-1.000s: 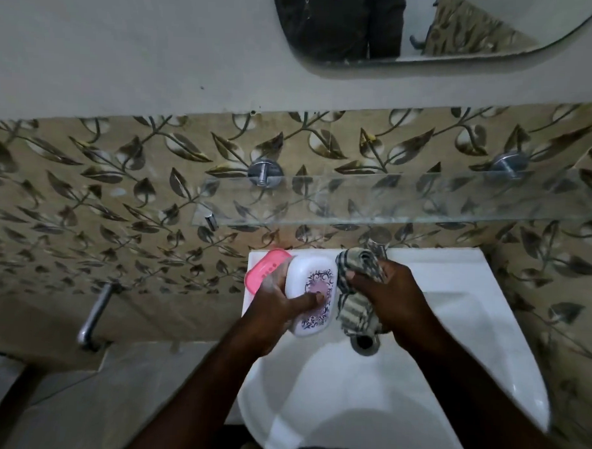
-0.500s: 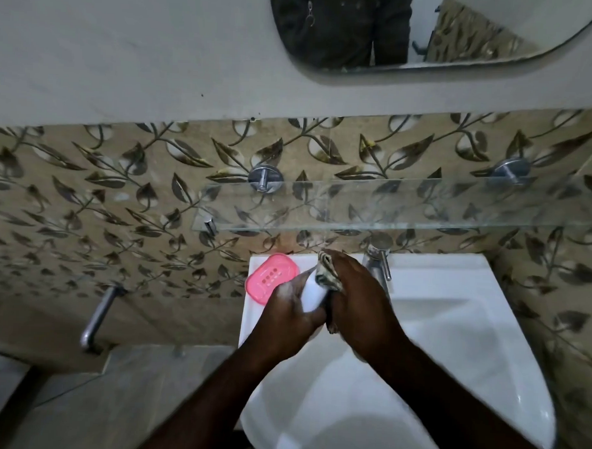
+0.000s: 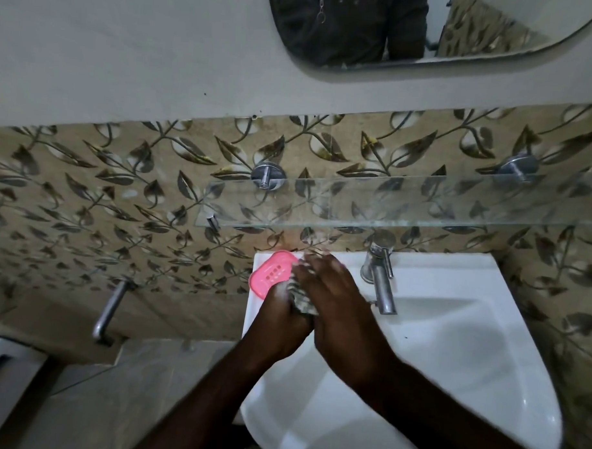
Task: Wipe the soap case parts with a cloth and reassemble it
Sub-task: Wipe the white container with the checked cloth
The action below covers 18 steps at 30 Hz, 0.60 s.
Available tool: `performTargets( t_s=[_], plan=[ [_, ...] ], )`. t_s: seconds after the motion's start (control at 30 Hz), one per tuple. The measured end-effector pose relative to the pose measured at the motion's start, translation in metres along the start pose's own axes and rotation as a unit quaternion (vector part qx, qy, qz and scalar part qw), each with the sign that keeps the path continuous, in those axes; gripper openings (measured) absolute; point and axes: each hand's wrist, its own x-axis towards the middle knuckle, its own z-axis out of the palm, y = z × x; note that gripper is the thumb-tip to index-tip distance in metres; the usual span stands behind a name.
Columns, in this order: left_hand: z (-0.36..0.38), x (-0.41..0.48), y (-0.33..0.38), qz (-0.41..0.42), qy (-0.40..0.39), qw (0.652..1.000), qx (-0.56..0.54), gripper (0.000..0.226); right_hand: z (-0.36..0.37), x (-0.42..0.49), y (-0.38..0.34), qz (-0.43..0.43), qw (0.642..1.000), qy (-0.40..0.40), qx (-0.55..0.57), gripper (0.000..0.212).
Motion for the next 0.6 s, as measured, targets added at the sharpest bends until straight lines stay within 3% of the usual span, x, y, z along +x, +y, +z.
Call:
performTargets(
  t_s=[0.1, 0.17, 0.23, 0.3, 0.37, 0.43, 0.5, 0.6],
  plan=[
    [-0.003, -0.002, 0.003, -0.018, 0.001, 1.000, -0.025, 0.040, -0.003, 0.000, 0.005, -0.055, 0.997, -0.042, 0.019, 0.063],
    [0.001, -0.003, 0.004, -0.032, -0.010, 0.999, -0.043, 0.044, -0.005, 0.003, 0.023, 0.030, 0.988, -0.061, 0.136, 0.060],
    [0.003, -0.002, 0.003, -0.041, 0.003, 0.999, -0.034, 0.059, -0.015, 0.007, 0.035, 0.144, 0.939, -0.094, 0.300, 0.054],
    [0.002, -0.002, 0.000, -0.057, 0.034, 0.997, -0.039, 0.070, -0.023, 0.008, 0.043, 0.218, 0.851, -0.138, 0.457, 0.047],
    [0.000, 0.000, 0.001, -0.074, 0.050, 0.993, -0.077, 0.074, -0.029, 0.007, 0.048, 0.253, 0.793, -0.145, 0.535, 0.038],
    [0.002, 0.003, 0.001, -0.080, 0.054, 0.991, -0.088, 0.080, -0.033, 0.005, 0.051, 0.269, 0.769, -0.147, 0.562, 0.036],
    [0.005, 0.005, 0.006, -0.098, 0.049, 0.989, -0.103, 0.077, -0.036, 0.005, 0.054, 0.259, 0.775, -0.155, 0.555, 0.035],
    [0.000, 0.009, 0.013, -0.137, 0.008, 0.981, -0.134, 0.064, -0.052, 0.012, 0.061, 0.203, 0.848, -0.199, 0.447, 0.036]
  ],
)
